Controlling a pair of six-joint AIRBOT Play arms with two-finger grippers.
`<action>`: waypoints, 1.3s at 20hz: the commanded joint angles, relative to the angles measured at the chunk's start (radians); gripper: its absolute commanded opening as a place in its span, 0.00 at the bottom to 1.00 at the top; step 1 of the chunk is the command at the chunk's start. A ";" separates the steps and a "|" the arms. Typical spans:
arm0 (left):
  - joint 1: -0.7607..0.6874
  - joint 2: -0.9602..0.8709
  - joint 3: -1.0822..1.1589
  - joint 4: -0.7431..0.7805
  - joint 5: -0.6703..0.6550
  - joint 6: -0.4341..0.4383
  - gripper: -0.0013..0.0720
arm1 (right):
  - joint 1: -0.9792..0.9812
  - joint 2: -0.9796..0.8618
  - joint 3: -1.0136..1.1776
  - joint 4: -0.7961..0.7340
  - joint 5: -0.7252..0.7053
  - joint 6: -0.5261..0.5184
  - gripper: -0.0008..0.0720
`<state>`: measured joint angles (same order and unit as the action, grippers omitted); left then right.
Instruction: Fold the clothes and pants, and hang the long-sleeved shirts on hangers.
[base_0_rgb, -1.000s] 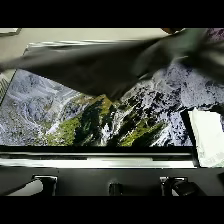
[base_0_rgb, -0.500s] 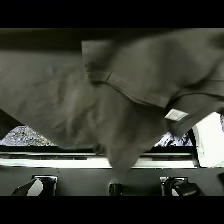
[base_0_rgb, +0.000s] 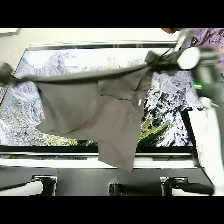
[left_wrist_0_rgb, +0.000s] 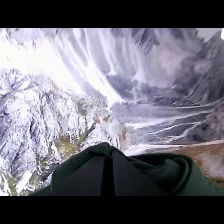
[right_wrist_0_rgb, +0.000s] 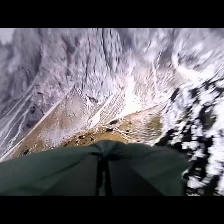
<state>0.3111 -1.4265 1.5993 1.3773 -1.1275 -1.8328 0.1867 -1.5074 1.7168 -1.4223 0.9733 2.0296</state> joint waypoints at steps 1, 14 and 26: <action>-0.045 -0.285 -0.025 -0.005 0.111 0.000 0.04 | 0.004 -0.264 0.001 0.237 -0.222 0.033 0.06; 0.105 -0.399 0.193 -0.060 -0.155 0.154 0.94 | -0.131 -0.274 0.001 0.602 0.076 -0.278 0.68; 0.409 -0.180 -0.156 -0.383 -0.210 0.282 0.94 | -0.401 0.127 -0.894 0.755 0.260 -0.894 0.70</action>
<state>0.6933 -1.6276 1.5070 1.0290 -1.3243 -1.5661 -0.1963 -1.4376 1.0996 -0.7910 1.2999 1.2991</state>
